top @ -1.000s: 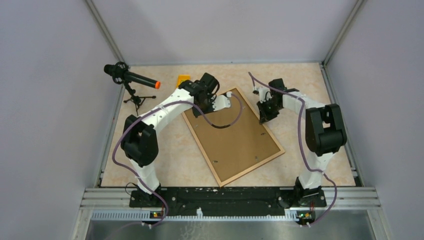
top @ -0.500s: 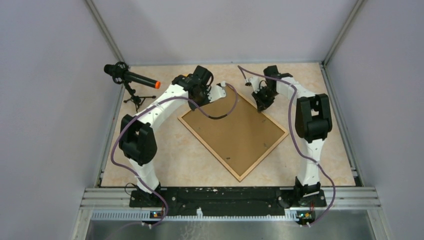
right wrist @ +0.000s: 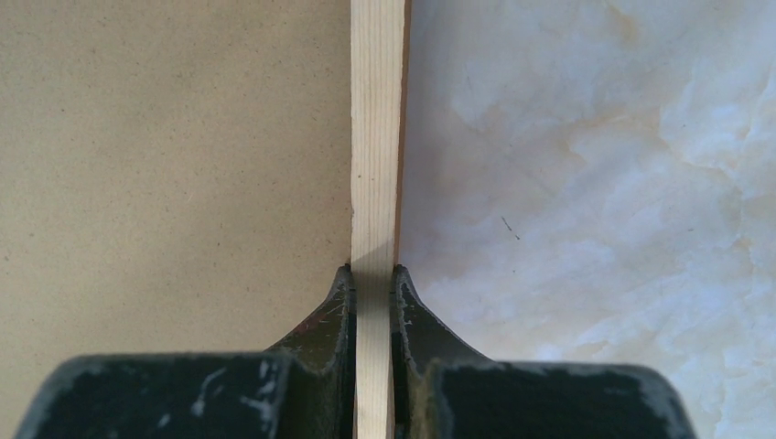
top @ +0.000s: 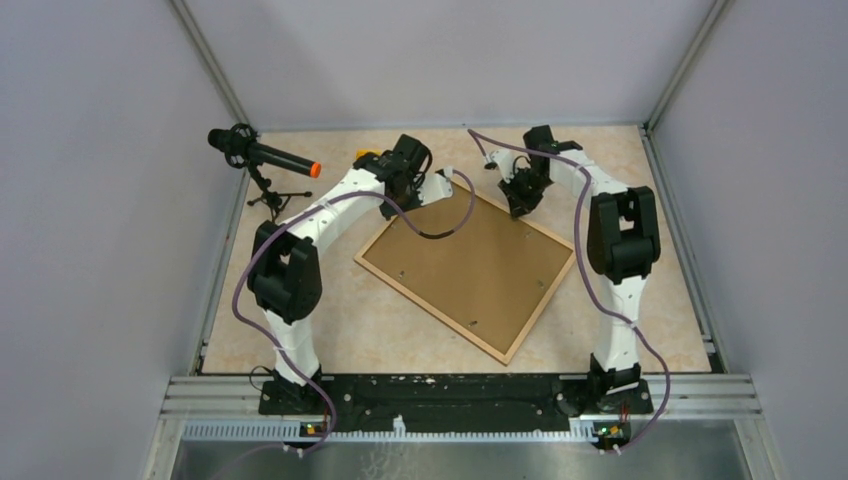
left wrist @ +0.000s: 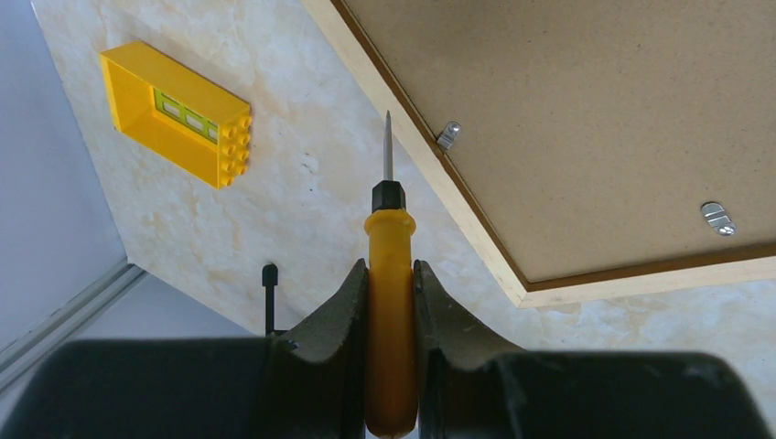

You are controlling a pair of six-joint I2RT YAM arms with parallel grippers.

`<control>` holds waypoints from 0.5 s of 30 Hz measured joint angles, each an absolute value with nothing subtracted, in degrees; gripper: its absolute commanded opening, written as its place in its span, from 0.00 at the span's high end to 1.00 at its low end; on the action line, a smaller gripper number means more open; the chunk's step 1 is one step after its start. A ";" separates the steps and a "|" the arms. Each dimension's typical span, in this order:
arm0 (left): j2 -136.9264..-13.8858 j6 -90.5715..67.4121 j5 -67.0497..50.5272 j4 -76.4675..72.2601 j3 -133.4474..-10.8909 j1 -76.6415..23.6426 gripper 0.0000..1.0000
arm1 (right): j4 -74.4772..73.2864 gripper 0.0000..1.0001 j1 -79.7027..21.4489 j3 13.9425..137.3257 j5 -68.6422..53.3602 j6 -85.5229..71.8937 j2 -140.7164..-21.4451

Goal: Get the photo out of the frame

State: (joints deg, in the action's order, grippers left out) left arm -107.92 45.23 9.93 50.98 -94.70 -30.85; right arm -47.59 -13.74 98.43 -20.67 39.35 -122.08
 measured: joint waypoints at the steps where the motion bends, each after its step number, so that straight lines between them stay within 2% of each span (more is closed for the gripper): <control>1: -108.18 45.32 10.11 50.87 -94.67 -30.87 1.00 | -46.98 0.99 -13.80 98.00 -20.45 39.05 -122.08; 15: -109.97 46.65 13.63 48.34 -92.12 -31.07 1.00 | -42.02 0.88 -13.89 94.45 -17.89 33.32 -121.82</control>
State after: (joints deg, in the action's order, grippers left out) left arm -109.97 46.65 13.63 48.34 -92.12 -31.07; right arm -42.02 -13.89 94.45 -17.89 33.32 -121.82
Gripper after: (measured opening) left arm 0.234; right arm 0.115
